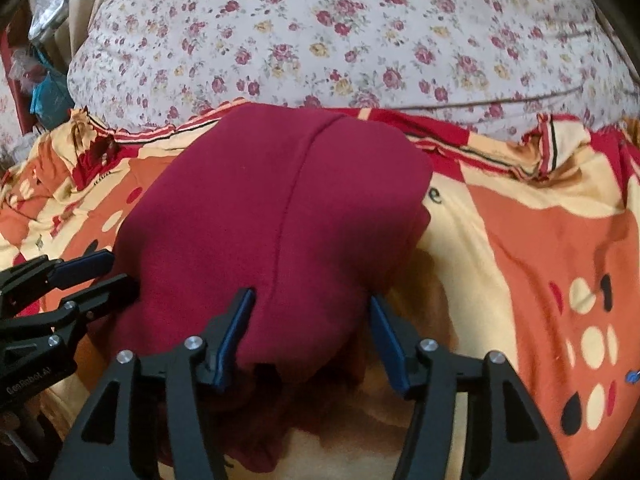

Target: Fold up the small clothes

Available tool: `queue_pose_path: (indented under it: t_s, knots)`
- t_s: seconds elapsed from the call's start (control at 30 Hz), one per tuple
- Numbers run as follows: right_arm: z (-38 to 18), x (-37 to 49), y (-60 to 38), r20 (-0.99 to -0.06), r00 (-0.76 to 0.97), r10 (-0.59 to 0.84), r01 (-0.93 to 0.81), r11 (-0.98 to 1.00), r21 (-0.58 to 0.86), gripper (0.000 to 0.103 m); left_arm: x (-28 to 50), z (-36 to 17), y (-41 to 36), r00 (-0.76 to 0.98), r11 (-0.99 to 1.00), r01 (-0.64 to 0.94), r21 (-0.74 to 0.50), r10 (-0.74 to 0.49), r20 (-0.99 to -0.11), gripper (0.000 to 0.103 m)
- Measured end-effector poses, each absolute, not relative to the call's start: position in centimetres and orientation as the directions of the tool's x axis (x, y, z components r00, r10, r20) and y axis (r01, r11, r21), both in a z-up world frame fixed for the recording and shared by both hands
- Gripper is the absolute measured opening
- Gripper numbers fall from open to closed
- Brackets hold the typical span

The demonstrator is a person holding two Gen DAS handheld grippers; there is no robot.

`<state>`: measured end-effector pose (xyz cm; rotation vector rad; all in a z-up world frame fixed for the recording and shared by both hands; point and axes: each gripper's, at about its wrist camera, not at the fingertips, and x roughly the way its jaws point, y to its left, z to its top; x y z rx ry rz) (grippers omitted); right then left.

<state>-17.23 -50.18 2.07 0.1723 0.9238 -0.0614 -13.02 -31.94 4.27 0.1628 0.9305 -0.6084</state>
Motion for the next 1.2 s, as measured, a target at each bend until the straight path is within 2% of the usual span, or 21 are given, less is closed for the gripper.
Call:
queue_pose_path:
  t_s: [0.27, 0.37, 0.47, 0.53, 0.67, 0.73, 0.77, 0.93, 1.07, 1.13, 1.2]
  knots:
    - [2.0, -17.2, -50.0, -0.798, 0.602, 0.007, 0.125, 0.987, 0.104, 0.063, -13.0, 4.3, -31.9, 0.442, 0.822, 0.554, -0.129, -0.422, -0.792, 0.019]
    - [2.1, -17.2, -50.2, -0.798, 0.603, 0.018, 0.133, 0.984, 0.122, 0.066, -12.7, 5.0, -31.6, 0.438, 0.813, 0.564, -0.145, -0.444, -0.782, 0.019]
    - [2.0, -17.2, -51.5, -0.786, 0.612, 0.084, 0.138, 0.968, 0.211, 0.068, -11.6, 6.1, -30.8, 0.44, 0.805, 0.564, -0.185, -0.482, -0.758, 0.019]
    - [1.7, -17.3, -53.2, -0.764, 0.624, 0.165, 0.155, 0.932, 0.328, 0.072, -10.4, 6.4, -30.2, 0.411, 0.795, 0.555, -0.245, -0.518, -0.75, 0.02]
    - [0.2, -16.9, -55.2, -0.73, 0.633, 0.256, 0.176, 0.872, 0.458, 0.081, -7.3, 5.4, -29.6, 0.289, 0.736, 0.513, -0.442, -0.633, -0.718, 0.035]
    - [-0.6, -16.5, -55.7, -0.714, 0.641, 0.281, 0.17, 0.856, 0.489, 0.086, -5.9, 4.4, -29.9, 0.238, 0.71, 0.494, -0.502, -0.666, -0.707, 0.036]
    - [-0.8, -16.3, -55.8, -0.7, 0.649, 0.297, 0.162, 0.846, 0.508, 0.087, -5.5, 4.0, -30.1, 0.24, 0.713, 0.492, -0.5, -0.663, -0.709, 0.04]
    - [-1.6, -14.4, -56.1, -0.644, 0.672, 0.366, 0.121, 0.804, 0.583, 0.089, -4.0, 1.6, -31.4, 0.172, 0.688, 0.5, -0.525, -0.674, -0.719, 0.047]
    - [-1.8, -13.2, -55.9, -0.623, 0.683, 0.38, 0.092, 0.802, 0.59, 0.086, -3.2, 0.0, -31.8, 0.096, 0.652, 0.474, -0.592, -0.706, -0.701, 0.048]
    - [-1.6, -13.0, -55.6, -0.621, 0.684, 0.383, 0.081, 0.806, 0.586, 0.071, -3.1, -0.1, -31.6, 0.088, 0.643, 0.461, -0.612, -0.719, -0.69, 0.044]
    - [-1.2, -13.2, -55.3, -0.625, 0.686, 0.372, 0.083, 0.814, 0.575, 0.062, -3.5, 0.5, -31.4, 0.099, 0.641, 0.468, -0.608, -0.722, -0.685, 0.037]
